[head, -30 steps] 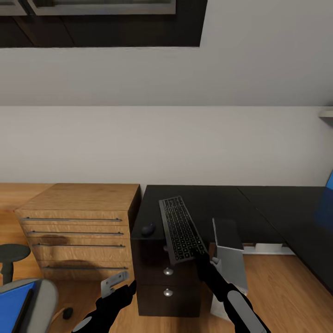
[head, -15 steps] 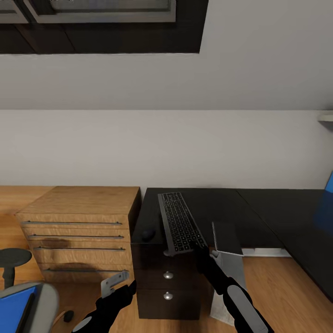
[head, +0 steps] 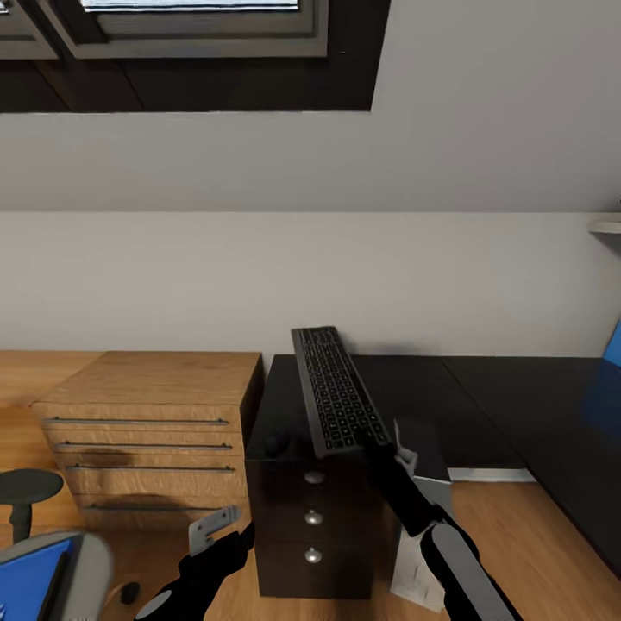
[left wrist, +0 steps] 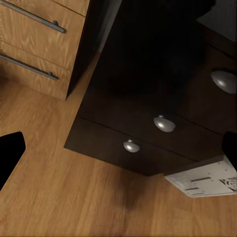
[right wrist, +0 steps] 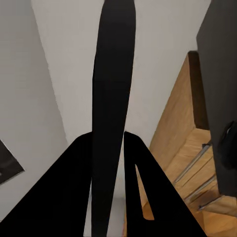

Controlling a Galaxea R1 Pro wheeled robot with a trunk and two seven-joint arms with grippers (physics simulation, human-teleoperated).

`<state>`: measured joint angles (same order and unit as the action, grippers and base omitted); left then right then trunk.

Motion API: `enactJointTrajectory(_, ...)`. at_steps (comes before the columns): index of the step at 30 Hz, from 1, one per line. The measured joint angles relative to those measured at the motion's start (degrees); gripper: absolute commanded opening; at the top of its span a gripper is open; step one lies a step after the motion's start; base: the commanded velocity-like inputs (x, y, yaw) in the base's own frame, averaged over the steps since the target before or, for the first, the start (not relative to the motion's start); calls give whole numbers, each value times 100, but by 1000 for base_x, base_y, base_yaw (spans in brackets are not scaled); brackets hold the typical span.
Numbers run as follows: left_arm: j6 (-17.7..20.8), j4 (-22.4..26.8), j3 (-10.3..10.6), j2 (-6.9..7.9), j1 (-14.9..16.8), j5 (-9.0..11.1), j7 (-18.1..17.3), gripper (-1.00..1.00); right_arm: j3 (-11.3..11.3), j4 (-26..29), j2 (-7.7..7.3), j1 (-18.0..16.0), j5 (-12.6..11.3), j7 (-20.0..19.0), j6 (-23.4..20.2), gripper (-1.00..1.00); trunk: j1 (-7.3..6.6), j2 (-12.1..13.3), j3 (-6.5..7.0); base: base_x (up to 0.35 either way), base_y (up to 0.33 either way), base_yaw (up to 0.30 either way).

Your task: In the bedroom, organize the workspace by keeping the computer under the desk, ensuring the monitor is on the desk, placing the keyboard on the desk next to the monitor, placing the mouse on the desk next to the keyboard, moving the folder from the swivel chair onto the desk next to the mouse, stacking the notebook on top of the folder with the pen on top of the notebook, and positioning the swivel chair next to the desk.

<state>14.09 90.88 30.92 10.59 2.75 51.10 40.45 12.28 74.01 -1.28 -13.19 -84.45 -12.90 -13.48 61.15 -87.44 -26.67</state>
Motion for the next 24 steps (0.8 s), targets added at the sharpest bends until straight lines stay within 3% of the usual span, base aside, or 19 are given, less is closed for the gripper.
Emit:
enactJointTrajectory(5, 0, 0, -8, 0, 0, 0, 1, 100, -6, 599, -16, 269, -3, 322, 24, -100, -108, 201, 90, -314, 0, 0)
enactJointTrajectory(11, 0, 0, -9, 0, 0, 3, 1, 100, -10, 757, -76, 320, 18, 377, 41, -100, -240, 442, 197, -334, 0, 0)
enactJointTrajectory(18, 0, 0, -9, 0, 0, 17, 1, 100, -10, 922, -121, 329, -1, 729, 17, -100, -393, 723, 323, -327, 0, 0)
enactJointTrajectory(24, 0, 0, -32, 0, 0, 18, 9, 100, -11, 923, -129, 330, -15, 770, 9, -100, -419, 764, 342, -39, 0, 0)
